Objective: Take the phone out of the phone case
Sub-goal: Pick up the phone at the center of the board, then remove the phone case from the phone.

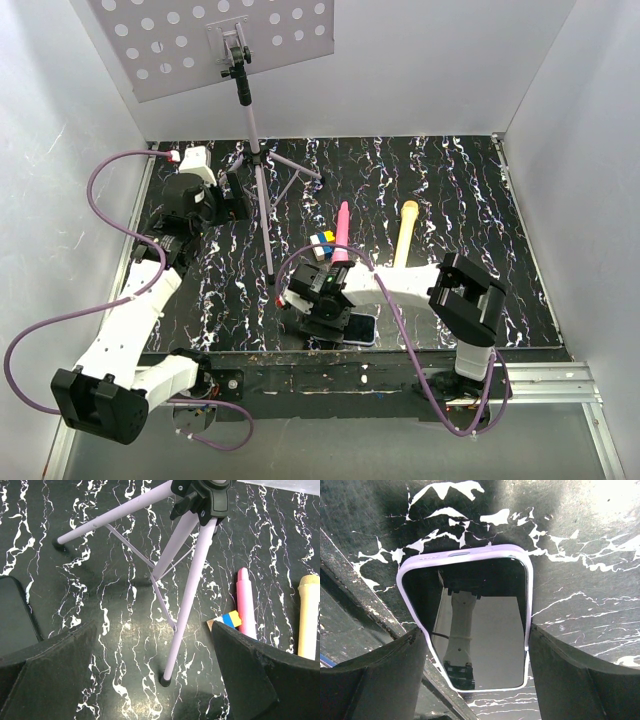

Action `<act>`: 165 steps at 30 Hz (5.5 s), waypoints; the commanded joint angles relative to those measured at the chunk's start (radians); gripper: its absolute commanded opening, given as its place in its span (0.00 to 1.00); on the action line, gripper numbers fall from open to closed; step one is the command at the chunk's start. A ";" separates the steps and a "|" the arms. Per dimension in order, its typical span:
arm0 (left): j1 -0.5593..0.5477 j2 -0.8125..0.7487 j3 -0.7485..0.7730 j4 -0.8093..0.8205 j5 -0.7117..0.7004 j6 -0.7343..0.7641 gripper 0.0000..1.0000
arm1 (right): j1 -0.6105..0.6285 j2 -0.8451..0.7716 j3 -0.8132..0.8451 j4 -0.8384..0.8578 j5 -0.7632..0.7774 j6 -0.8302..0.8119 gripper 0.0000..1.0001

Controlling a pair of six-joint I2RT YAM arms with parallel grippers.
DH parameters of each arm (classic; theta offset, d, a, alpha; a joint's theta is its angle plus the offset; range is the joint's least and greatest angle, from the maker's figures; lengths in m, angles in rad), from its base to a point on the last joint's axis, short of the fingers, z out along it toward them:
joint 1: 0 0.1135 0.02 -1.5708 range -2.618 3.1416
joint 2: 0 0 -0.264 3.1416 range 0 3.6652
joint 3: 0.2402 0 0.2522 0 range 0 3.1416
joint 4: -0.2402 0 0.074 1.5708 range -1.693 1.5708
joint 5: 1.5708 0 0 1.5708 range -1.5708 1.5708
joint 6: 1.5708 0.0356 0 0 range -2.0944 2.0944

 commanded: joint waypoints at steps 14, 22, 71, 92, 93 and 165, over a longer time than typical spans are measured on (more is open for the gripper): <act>0.000 0.003 -0.154 -0.095 0.315 -0.316 1.00 | 0.016 -0.288 -0.247 0.369 0.220 -0.023 0.01; -0.084 0.004 -0.429 0.328 0.766 -0.525 0.99 | 0.018 -0.460 -0.373 0.496 0.219 0.025 0.01; -0.396 -0.152 -0.079 -0.149 -0.197 -0.310 0.00 | -0.045 -0.539 -0.428 0.530 0.381 0.333 0.82; -0.394 -0.558 -0.332 0.233 -0.154 -0.692 0.00 | -0.461 -0.718 -0.609 1.228 -0.516 1.231 0.75; -0.394 -0.561 -0.343 0.253 -0.130 -0.706 0.00 | -0.459 -0.710 -0.629 1.322 -0.527 1.273 0.75; -0.390 0.100 -0.004 0.118 0.967 -0.327 0.70 | -0.616 -0.704 -0.333 0.867 -1.246 0.680 0.01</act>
